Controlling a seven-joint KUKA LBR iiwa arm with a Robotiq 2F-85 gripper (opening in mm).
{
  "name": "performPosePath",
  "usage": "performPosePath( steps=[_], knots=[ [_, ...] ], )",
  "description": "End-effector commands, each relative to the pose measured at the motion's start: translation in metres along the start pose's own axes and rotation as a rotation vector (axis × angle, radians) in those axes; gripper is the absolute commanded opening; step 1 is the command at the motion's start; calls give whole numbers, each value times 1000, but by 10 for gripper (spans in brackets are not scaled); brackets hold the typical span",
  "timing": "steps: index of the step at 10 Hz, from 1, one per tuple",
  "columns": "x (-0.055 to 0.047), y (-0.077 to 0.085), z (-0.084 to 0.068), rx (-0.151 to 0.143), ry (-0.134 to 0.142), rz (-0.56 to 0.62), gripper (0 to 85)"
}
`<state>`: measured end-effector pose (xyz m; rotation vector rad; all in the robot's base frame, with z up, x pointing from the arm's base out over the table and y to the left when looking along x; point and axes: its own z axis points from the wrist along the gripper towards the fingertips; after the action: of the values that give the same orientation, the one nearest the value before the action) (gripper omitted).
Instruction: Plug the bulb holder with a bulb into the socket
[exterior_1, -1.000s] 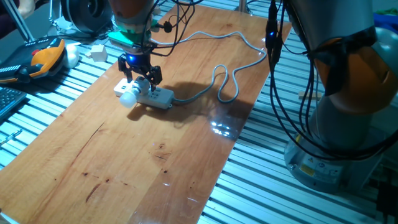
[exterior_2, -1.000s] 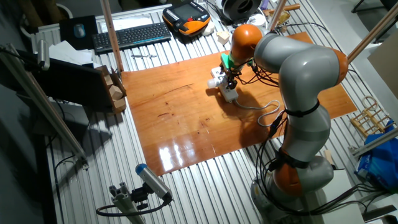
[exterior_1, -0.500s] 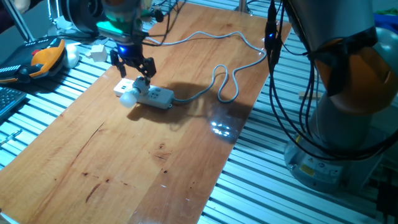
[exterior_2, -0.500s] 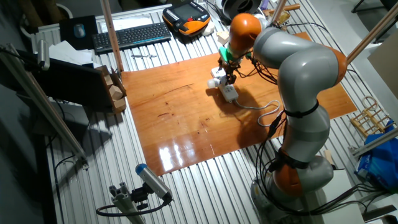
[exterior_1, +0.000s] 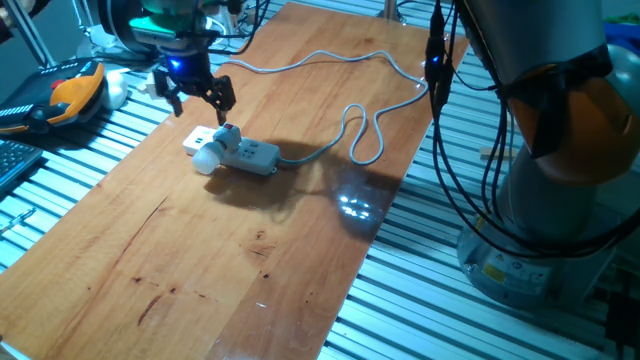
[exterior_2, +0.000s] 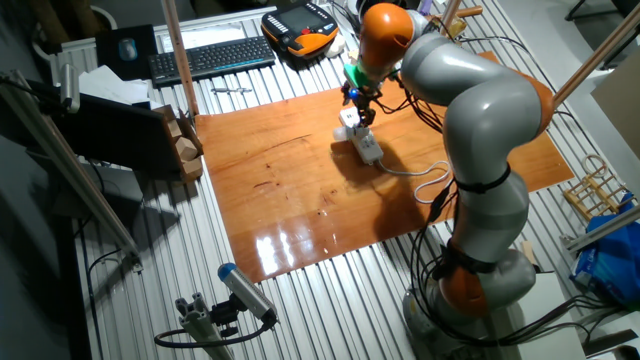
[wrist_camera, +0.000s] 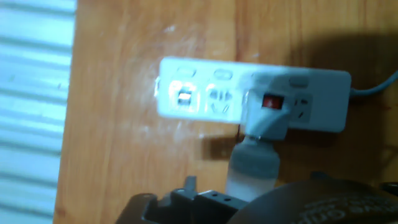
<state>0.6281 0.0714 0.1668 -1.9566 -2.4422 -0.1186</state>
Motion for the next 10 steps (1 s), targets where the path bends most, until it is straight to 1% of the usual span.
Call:
performPosePath(
  steps=[1, 3, 4, 5, 6, 7, 8, 9, 10],
  knots=[
    [5, 1, -1, 4, 16, -149, 680],
    [20, 2, -3, -1, 51, -269, 340],
    [27, 3, -4, -1, 55, -316, 170],
    [35, 4, -6, 7, 52, -360, 0],
    [41, 5, -8, 20, 55, -401, 0],
    [43, 6, -8, 29, 55, -503, 0],
    [42, 6, -8, 39, 40, -624, 0],
    [40, 5, -8, 37, -15, -804, 0],
    [35, 3, -7, 40, -108, -1027, 0]
  ],
)
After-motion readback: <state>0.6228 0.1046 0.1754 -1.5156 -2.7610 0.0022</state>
